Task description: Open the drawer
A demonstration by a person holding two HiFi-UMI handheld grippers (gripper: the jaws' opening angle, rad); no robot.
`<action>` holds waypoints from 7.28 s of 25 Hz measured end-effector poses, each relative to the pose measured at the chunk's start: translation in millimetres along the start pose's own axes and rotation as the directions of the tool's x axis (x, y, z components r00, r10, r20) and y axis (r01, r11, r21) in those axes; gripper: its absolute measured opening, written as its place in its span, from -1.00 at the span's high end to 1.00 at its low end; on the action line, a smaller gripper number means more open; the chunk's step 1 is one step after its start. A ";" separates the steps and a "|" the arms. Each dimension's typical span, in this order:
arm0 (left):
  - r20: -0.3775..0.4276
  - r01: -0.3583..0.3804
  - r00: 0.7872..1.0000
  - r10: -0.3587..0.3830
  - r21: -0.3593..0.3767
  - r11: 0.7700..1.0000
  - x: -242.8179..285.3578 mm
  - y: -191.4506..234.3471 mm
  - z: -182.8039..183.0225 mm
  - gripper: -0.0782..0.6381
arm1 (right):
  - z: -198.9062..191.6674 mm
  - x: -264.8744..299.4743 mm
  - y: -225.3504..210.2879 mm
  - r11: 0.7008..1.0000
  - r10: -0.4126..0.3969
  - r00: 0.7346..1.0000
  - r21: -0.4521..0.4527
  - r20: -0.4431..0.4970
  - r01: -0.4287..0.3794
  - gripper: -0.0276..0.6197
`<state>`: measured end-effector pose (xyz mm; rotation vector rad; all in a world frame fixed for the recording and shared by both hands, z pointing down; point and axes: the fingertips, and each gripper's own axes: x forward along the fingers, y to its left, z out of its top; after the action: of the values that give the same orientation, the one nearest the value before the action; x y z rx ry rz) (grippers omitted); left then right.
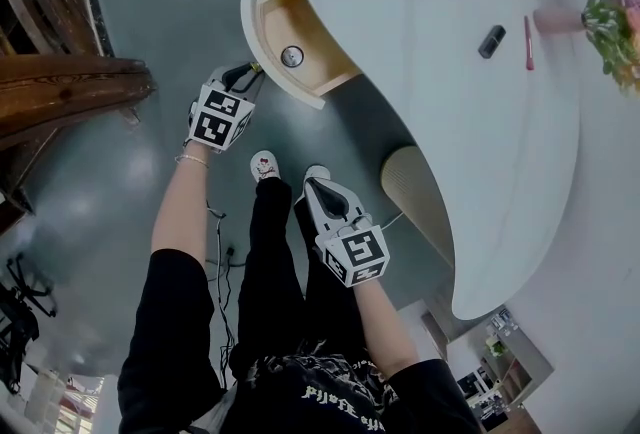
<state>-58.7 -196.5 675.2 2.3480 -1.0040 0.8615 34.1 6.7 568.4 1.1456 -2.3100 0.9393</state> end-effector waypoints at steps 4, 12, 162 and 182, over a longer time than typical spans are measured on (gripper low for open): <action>0.002 0.011 1.000 -0.011 0.028 1.000 -4.3 3.4 -3.9 0.48 | -4.6 1.6 0.1 1.000 0.004 1.000 0.001 -0.010 -0.004 0.83; -0.009 0.013 1.000 -0.012 0.015 1.000 -16.3 8.4 -16.6 0.48 | -8.9 2.2 8.3 1.000 0.022 0.999 -0.011 -0.026 -0.022 0.83; 0.332 0.025 0.942 0.037 -0.181 0.983 -247.7 -244.2 105.1 0.59 | 129.8 -154.4 -3.5 0.978 -0.046 0.969 -0.185 0.242 0.093 0.83; 0.343 0.045 0.939 0.022 -0.186 0.982 -253.0 -246.3 101.3 0.71 | 123.2 -161.7 1.7 0.971 -0.072 0.966 -0.204 0.247 0.125 0.83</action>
<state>27.7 20.8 391.9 2.3790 -1.1498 0.3321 121.4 7.2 384.8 1.3252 -2.4411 0.5184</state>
